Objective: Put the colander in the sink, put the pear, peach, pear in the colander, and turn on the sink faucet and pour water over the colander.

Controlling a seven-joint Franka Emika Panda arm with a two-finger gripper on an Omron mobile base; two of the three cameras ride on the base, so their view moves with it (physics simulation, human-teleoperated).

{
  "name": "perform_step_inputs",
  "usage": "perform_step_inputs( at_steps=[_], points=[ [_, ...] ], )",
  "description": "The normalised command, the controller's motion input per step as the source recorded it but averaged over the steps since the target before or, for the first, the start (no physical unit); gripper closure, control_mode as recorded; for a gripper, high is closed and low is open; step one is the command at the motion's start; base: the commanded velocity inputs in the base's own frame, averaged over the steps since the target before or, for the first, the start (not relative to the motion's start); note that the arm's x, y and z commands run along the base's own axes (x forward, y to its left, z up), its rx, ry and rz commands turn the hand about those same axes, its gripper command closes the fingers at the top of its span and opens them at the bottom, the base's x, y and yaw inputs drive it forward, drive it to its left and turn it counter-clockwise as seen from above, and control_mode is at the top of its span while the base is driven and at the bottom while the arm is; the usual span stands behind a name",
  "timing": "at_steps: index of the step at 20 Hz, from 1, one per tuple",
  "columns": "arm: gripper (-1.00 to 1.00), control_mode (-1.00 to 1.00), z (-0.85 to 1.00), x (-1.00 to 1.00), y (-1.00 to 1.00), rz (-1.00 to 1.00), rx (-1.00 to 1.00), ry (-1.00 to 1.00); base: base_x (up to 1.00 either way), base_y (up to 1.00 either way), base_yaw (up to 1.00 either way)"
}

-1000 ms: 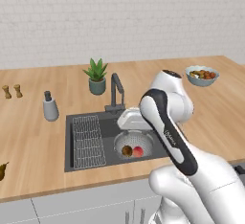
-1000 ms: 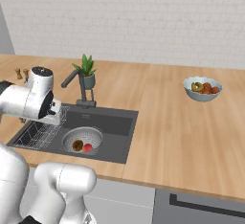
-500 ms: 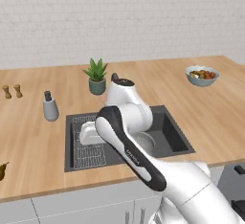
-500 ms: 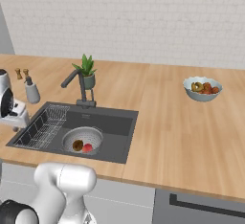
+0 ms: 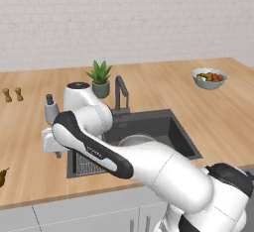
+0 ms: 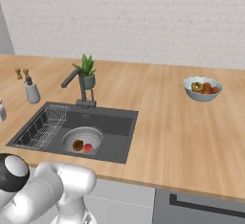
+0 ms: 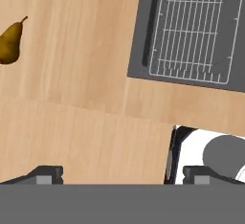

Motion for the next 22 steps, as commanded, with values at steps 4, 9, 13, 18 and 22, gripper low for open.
perform_step_inputs(
  at_steps=[4,9,13,18,22],
  points=[
    [-1.0,-1.0,-0.05,0.0,1.0,-0.03,-0.02,0.01,0.0,0.0,0.0],
    [-1.0,-1.0,-0.11,0.0,1.0,-0.03,-0.01,0.0,0.0,0.0,0.0],
    [-1.0,-1.0,-0.28,0.0,0.83,-0.06,0.0,-0.09,0.0,0.0,0.0],
    [-1.0,-1.0,-0.36,0.01,0.64,-0.1,0.0,-0.11,0.0,0.0,0.0],
    [-1.0,-1.0,-0.39,0.08,0.36,-0.13,0.0,-0.07,0.0,0.0,0.0]
  ],
)
